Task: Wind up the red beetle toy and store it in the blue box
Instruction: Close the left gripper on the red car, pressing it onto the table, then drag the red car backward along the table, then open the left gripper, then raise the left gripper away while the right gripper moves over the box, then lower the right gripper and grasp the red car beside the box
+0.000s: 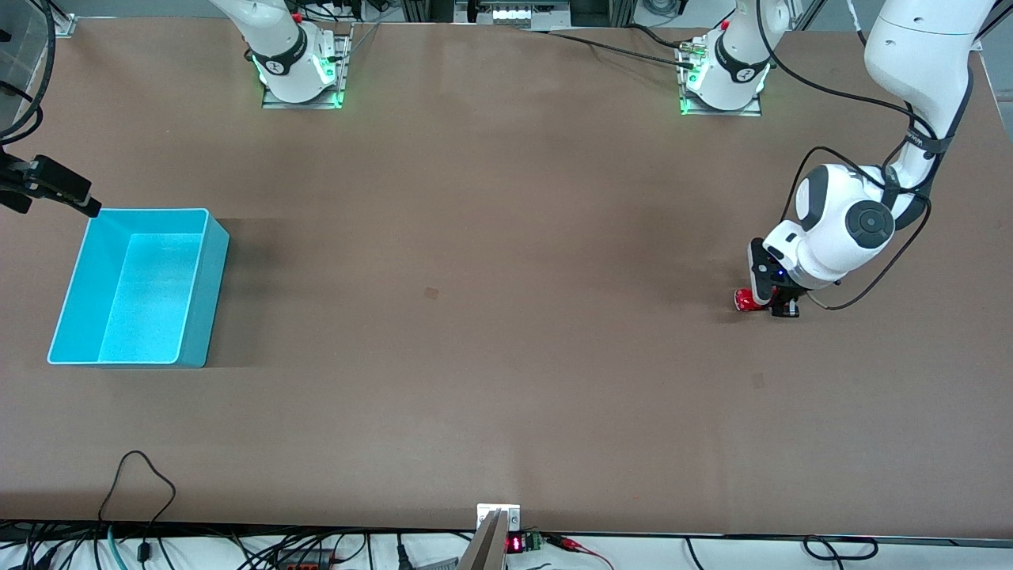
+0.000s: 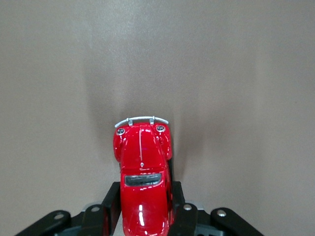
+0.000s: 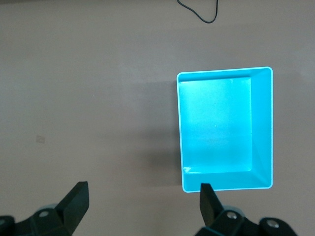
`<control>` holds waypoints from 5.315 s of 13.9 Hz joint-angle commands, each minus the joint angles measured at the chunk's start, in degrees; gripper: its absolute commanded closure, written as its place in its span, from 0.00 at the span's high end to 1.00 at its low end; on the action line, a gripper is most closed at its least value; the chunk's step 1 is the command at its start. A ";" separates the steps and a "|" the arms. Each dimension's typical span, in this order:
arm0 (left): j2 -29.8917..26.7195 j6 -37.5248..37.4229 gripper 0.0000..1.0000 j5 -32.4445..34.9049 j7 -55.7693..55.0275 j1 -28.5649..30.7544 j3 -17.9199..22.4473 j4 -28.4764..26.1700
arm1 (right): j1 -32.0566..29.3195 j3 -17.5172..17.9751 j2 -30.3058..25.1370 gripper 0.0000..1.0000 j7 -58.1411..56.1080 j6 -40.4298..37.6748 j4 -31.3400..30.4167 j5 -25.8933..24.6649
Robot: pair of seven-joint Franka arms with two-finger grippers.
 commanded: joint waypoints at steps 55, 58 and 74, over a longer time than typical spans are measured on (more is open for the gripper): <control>-17.72 -54.24 1.00 -12.12 -86.23 -10.93 9.48 39.50 | 2.61 0.51 5.31 1.00 -3.68 -0.11 -15.01 -0.15; -17.82 -53.80 1.00 -12.20 -87.10 -7.70 6.60 39.58 | 2.87 0.24 5.74 1.00 -12.42 5.95 -19.50 -0.85; -25.03 -54.50 1.00 -11.41 -86.31 -6.62 4.03 29.91 | -3.90 7.54 20.24 1.00 -81.73 51.32 -32.61 -9.82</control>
